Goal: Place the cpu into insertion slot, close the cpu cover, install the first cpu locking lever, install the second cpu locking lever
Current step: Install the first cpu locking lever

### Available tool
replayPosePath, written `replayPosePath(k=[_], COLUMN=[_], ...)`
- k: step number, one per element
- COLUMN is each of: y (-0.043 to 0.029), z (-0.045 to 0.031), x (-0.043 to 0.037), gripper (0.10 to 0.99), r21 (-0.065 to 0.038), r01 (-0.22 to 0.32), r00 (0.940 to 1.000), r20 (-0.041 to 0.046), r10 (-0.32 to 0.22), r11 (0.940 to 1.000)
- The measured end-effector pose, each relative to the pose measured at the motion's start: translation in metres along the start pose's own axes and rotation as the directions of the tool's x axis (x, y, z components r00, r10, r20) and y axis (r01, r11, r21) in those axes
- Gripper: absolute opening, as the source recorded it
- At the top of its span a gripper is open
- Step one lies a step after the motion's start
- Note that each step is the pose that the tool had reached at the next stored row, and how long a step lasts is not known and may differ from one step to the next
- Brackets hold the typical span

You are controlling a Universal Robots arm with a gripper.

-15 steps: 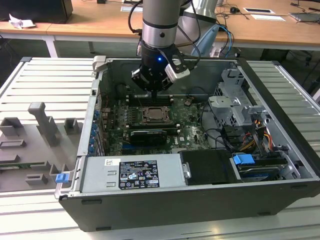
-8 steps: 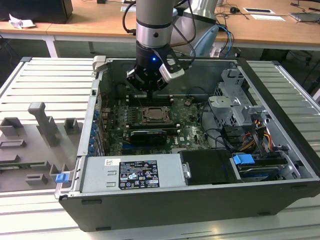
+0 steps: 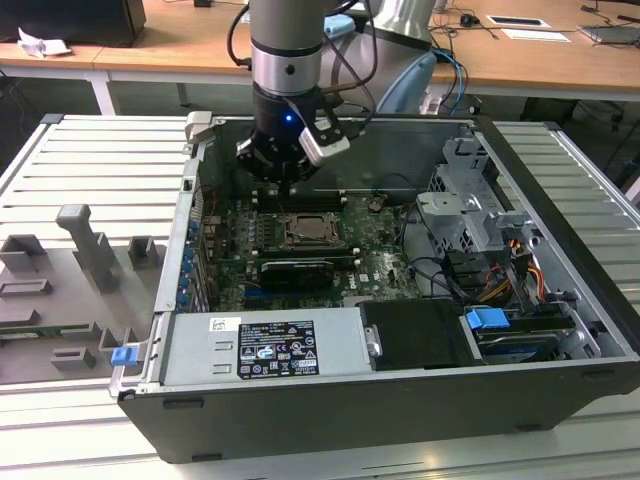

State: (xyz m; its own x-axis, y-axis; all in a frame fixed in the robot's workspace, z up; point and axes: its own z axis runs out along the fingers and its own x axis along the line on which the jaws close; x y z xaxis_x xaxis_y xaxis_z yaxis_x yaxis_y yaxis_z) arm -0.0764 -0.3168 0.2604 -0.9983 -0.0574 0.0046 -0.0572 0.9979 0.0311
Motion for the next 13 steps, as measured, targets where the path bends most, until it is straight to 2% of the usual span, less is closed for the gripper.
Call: replayPosePath(k=[6, 8, 13], y=[0.0013, 0.0044, 0.0157], z=[0.0005, 0.0011, 0.0028], x=[0.0212, 0.0275, 0.0289], gripper=[0.106, 0.106, 0.106], r21=[-0.005, -0.005, -0.005], r01=[0.0, 0.0, 0.0], r00=[1.0, 1.0, 1.0], r20=[0.0003, 0.0002, 0.0002], r10=[0.0, 0.0, 0.0], r11=[1.0, 1.0, 1.0])
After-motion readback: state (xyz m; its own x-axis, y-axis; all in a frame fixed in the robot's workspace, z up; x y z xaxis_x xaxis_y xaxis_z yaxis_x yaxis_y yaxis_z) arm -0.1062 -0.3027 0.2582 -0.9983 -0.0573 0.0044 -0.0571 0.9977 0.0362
